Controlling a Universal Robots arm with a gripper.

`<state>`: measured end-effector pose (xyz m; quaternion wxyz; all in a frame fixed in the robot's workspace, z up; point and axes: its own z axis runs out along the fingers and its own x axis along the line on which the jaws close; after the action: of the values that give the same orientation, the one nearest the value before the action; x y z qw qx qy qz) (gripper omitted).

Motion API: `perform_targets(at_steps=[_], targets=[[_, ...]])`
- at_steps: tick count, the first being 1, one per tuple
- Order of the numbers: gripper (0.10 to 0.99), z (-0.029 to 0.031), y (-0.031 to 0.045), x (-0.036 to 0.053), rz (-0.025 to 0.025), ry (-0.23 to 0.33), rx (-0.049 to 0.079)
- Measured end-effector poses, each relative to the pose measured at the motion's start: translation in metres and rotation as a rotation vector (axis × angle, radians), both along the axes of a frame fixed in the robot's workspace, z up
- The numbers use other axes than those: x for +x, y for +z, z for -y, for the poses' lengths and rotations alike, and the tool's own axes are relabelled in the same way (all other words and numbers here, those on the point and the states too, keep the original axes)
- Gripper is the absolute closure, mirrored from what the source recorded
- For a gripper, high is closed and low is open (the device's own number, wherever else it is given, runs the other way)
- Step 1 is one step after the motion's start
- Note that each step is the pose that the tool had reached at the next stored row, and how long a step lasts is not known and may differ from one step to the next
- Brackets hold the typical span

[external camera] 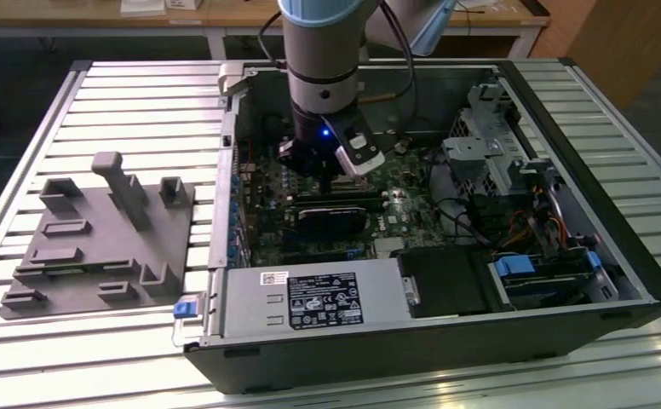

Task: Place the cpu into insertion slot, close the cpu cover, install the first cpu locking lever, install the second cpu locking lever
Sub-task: 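Install the second cpu locking lever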

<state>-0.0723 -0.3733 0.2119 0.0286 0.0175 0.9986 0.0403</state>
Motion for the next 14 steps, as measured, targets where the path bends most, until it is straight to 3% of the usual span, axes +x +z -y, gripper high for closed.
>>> perform_targets(at_steps=[7, 14], targets=[[0.980, 0.0089, -0.0027, -0.0011, 0.0000, 0.002, 0.043], [0.980, 0.0221, -0.0030, -0.0024, 0.0000, 0.002, 0.063]])
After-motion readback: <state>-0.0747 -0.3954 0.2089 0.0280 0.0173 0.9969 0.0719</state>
